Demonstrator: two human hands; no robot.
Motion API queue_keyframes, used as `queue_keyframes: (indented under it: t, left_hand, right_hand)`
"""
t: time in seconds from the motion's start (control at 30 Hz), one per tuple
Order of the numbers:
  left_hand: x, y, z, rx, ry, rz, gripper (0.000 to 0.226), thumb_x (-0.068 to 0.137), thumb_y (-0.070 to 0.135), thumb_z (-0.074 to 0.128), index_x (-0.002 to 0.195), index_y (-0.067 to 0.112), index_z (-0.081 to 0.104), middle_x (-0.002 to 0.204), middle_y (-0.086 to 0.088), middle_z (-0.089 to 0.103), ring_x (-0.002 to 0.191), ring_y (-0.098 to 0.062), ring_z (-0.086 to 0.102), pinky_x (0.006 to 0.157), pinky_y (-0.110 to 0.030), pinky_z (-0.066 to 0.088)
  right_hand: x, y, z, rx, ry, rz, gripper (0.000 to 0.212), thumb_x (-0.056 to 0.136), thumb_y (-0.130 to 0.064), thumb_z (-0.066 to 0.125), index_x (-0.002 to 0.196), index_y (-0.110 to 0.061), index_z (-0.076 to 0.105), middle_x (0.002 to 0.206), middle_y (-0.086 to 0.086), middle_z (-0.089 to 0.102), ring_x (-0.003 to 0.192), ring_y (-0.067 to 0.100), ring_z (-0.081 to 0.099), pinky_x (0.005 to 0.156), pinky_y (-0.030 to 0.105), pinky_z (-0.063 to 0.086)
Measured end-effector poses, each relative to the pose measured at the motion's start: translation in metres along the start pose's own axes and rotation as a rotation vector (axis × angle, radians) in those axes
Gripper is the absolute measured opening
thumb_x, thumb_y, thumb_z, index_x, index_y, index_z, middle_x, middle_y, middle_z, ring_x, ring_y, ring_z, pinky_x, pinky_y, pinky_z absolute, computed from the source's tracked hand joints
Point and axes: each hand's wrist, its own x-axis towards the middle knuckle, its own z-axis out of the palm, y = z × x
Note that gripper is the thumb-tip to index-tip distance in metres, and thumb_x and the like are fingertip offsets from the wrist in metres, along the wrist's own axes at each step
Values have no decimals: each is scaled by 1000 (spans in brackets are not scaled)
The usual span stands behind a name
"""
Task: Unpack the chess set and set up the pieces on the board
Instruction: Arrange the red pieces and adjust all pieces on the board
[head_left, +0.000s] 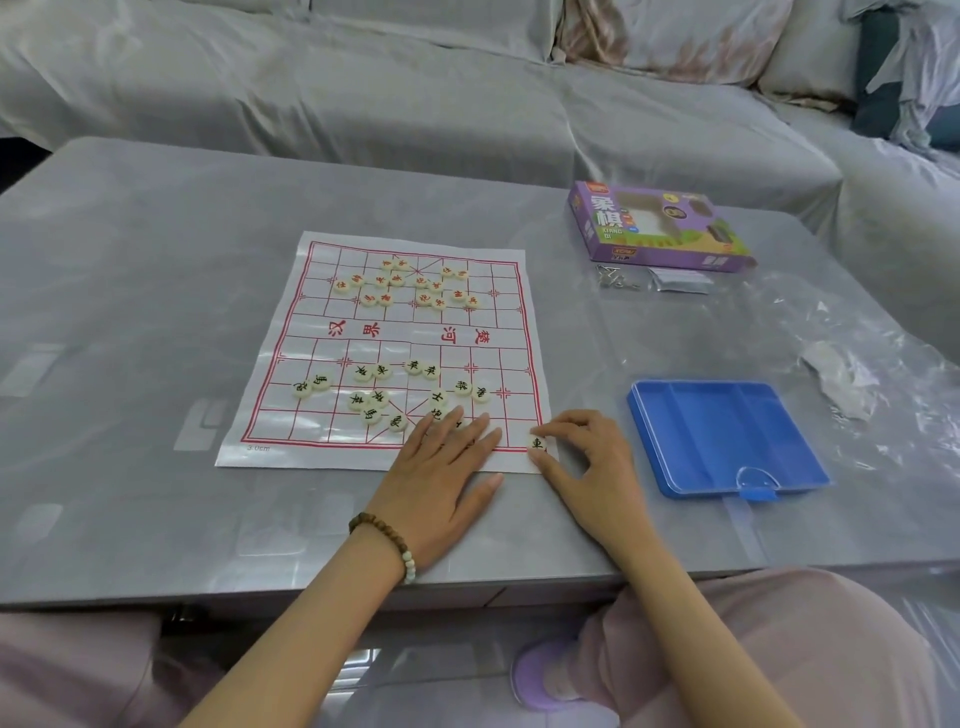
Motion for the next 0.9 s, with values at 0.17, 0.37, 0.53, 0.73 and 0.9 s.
queue_keyframes:
  t: [0.17,0.37,0.53,0.73,0.9]
  left_hand:
    - [0,1,-1,9,-12,-9,60,90,53,4,147,34,6,155,15,1,139,-2,-15,110,-24,-20]
    - [0,0,0,2,-9,-10,61,89,55,3,147,35,8,155,15,3,142,-5,-11,113,-26,-15]
    - [0,-2,1,3,-10,-9,60,90,54,5,146,36,7,155,15,1,141,-5,-12,113,-25,-15]
    - [1,-2,3,-14,9,-4,58,91,53,9,146,35,10,155,15,4,141,-5,-10,112,-25,-15]
    - [2,-4,4,-19,27,3,60,90,55,9,146,35,13,155,16,6,142,-4,-9,112,-23,-15]
  right_hand:
    - [-1,0,0,22,17,13,28,82,-40,67,108,-30,65,109,-15,52,105,1,47,95,25,39]
    - [-1,0,0,76,31,19,17,81,-34,69,97,-30,64,106,-15,54,101,0,49,94,31,43]
    - [-3,0,0,104,33,30,16,81,-32,70,96,-29,64,105,-15,55,100,0,51,92,31,45]
    - [-3,0,0,107,36,38,16,81,-32,70,94,-29,62,104,-15,54,99,1,52,92,30,46]
    - [-3,1,1,66,34,28,19,82,-35,68,97,-26,63,105,-14,55,99,2,51,92,31,46]
